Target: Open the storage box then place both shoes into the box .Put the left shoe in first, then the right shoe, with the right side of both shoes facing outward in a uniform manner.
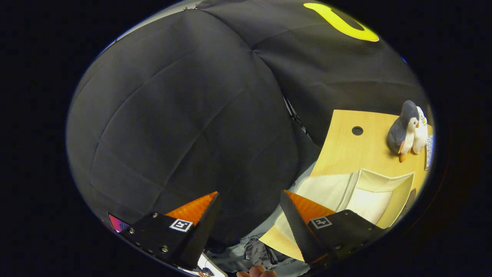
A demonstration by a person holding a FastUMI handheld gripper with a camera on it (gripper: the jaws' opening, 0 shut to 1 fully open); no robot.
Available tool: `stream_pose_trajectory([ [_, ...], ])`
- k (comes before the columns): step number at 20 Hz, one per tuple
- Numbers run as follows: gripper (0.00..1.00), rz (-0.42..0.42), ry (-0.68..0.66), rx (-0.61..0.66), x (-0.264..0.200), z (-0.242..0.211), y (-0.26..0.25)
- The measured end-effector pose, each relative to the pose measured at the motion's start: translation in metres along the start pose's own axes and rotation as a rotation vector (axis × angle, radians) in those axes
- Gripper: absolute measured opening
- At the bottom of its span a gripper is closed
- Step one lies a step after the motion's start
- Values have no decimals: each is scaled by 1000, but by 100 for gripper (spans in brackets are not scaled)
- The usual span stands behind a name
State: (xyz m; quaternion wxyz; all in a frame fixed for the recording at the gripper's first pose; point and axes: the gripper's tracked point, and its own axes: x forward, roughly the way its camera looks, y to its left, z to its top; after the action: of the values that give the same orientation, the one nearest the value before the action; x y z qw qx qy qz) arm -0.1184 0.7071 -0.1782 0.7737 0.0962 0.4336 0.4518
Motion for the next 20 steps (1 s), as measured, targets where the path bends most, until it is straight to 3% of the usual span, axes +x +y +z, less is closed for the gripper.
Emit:
stream_pose_trajectory([
  [6, 95, -13, -85, -63, -76, 29, -28],
  [12, 95, -88, -180, -89, -158, 50, -87],
  [20, 95, -215, -241, -110, -232, 36, -186],
])
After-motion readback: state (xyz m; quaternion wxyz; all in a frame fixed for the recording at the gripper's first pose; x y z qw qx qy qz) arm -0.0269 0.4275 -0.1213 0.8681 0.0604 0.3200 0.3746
